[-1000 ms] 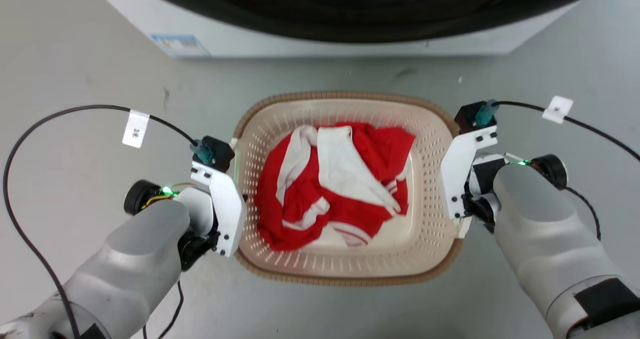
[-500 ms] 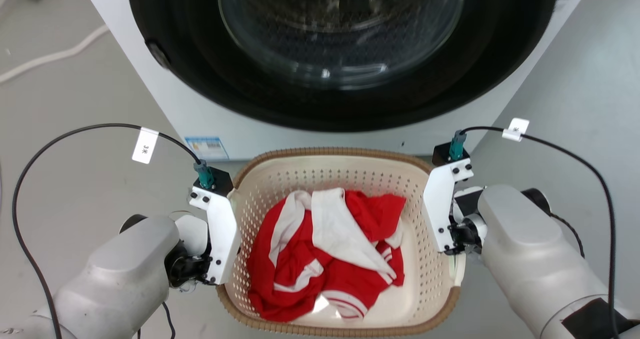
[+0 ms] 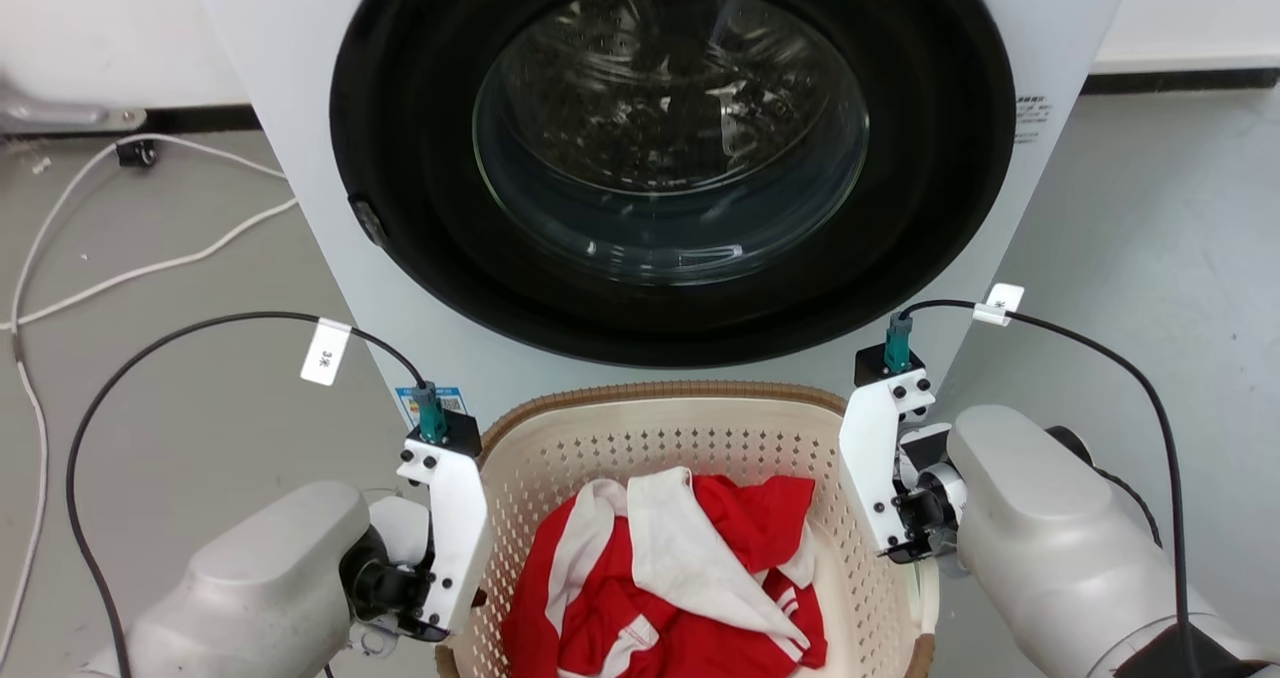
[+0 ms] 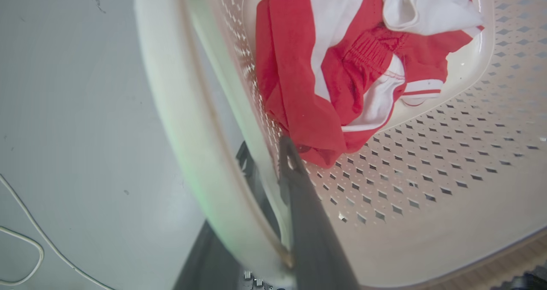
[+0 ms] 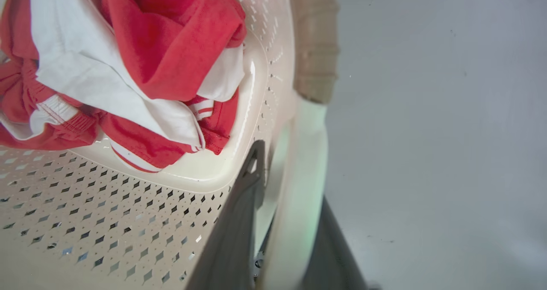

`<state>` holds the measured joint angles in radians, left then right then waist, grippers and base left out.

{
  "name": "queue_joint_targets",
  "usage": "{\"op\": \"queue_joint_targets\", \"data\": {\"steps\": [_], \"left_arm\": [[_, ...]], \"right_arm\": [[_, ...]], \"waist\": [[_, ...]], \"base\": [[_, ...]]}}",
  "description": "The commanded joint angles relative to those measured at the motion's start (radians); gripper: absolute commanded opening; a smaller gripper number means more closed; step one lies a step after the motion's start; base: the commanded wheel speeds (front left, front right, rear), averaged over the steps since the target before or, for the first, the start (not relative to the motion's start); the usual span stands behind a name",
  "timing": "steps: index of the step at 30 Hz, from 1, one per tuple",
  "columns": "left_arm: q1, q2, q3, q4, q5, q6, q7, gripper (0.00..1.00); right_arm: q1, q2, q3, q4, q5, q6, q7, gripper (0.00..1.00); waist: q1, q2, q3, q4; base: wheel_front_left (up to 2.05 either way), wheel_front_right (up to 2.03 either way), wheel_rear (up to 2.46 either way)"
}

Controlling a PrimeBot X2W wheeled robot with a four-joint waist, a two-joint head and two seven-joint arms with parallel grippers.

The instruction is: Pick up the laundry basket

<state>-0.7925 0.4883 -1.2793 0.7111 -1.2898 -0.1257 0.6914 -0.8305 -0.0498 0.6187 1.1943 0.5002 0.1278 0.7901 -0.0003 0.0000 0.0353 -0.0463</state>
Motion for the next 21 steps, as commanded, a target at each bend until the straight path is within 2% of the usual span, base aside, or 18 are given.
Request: {"op": "queue_joint_targets", "data": {"steps": [1,10,21], "left_arm": [[0.014,-0.01,-0.004,-0.008,0.003,-0.008,0.02,0.0],[0.0,-0.037,-0.004,-0.008,-0.011,-0.009,0.067,0.0],[0.0,-0.037,-0.003,-0.007,-0.032,-0.01,0.102,0.0]], "right_arm": [[0.008,0.0,0.014,-0.003,0.005,0.005,0.012,0.0],[0.012,0.004,0.059,-0.026,0.055,0.006,0.089,0.0],[0.004,0.006,0.101,-0.018,0.085,0.008,0.097,0.0]], "waist": [[0.0003,0.0,-0.022,0.002],[0.0003,0.0,-0.043,0.002],[0.0003,0.0,-0.049,-0.001]], "base": [[0.0,0.0,0.0],[0.0,0.0,0.0],[0.0,0.0,0.0]]}}
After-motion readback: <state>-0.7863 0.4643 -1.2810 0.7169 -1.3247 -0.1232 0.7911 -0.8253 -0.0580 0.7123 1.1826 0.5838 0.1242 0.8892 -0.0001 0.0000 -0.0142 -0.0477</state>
